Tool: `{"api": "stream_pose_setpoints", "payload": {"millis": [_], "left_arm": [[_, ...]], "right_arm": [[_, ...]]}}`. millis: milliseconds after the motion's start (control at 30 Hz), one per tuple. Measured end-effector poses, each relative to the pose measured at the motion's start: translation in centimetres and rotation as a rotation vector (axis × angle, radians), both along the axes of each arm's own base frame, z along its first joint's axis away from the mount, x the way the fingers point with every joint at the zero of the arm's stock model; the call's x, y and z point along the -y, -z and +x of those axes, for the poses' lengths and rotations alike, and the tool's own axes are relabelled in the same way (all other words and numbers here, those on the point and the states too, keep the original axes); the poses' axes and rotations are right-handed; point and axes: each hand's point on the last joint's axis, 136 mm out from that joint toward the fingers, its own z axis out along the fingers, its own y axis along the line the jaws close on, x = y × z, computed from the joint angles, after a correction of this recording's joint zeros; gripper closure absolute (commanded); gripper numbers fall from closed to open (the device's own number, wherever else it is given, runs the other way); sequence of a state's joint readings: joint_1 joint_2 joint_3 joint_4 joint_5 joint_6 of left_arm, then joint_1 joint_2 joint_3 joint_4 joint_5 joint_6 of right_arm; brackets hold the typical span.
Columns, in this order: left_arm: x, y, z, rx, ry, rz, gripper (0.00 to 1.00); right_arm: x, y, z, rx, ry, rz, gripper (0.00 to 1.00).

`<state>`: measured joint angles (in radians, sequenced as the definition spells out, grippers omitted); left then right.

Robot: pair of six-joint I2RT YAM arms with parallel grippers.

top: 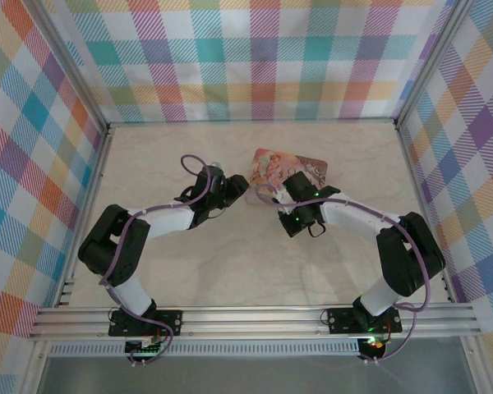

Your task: Unlock the padlock with the key

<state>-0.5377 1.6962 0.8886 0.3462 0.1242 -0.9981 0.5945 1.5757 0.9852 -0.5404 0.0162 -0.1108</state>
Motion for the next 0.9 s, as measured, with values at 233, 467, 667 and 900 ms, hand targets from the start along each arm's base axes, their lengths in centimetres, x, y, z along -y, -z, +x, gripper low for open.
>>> {"api": "stream_pose_setpoints", "payload": {"millis": [233, 467, 667, 900], "left_arm": [[-0.4, 0.6, -0.2, -0.015, 0.003, -0.001, 0.52], [-0.3, 0.5, -0.3, -0.016, 0.009, -0.006, 0.52], [-0.3, 0.5, -0.3, -0.016, 0.01, -0.006, 0.52], [-0.4, 0.5, -0.2, -0.015, 0.008, -0.005, 0.52]], "right_arm": [[0.5, 0.2, 0.5, 0.035, -0.025, -0.03, 1.0], [0.9, 0.8, 1.0, 0.082, -0.041, -0.049, 1.0], [1.4, 1.0, 1.4, 0.137, -0.063, -0.074, 1.0], [1.8, 0.7, 2.3, 0.194, -0.079, -0.109, 1.0]]}}
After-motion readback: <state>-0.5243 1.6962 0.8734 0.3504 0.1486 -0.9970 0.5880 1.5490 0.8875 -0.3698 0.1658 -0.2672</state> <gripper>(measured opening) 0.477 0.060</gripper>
